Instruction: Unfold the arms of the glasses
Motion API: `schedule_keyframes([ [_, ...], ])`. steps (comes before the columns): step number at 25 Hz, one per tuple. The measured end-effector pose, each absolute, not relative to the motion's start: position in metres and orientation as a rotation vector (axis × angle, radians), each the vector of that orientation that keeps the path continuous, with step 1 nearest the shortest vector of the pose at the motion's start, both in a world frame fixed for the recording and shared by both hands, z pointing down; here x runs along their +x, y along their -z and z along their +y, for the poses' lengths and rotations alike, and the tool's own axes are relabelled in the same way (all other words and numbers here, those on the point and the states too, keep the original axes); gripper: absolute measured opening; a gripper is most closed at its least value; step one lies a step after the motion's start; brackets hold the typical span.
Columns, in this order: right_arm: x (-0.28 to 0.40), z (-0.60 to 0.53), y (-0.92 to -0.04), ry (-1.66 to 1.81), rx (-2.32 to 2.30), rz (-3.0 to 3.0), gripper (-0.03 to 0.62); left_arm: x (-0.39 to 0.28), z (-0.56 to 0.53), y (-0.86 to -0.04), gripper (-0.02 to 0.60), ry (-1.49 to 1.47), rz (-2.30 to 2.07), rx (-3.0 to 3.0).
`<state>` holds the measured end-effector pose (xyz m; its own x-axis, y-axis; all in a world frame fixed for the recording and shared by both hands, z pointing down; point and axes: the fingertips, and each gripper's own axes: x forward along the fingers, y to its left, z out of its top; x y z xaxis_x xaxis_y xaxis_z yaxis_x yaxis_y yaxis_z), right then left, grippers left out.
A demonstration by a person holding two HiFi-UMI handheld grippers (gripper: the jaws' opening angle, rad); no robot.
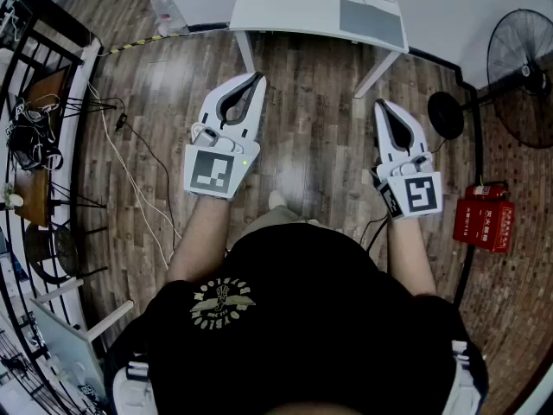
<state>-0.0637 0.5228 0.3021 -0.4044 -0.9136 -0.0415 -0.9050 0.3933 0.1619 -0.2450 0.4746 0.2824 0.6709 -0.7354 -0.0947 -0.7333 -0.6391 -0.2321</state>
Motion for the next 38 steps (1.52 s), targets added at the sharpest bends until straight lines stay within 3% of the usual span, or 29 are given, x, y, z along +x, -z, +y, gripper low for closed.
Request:
schedule_keyframes([
  [22, -0.051, 0.412, -0.322, 0.207, 1.774, -2.512, 0.0, -0.245, 0.35, -0.321, 0.006, 0.008, 1.226, -2.687],
  [38, -0.012, 0.296, -0.329, 0.152, 1.709, -2.547, 0.0, -0.19, 0.24, -0.33, 0.006, 0.051, 1.221, -2.741],
])
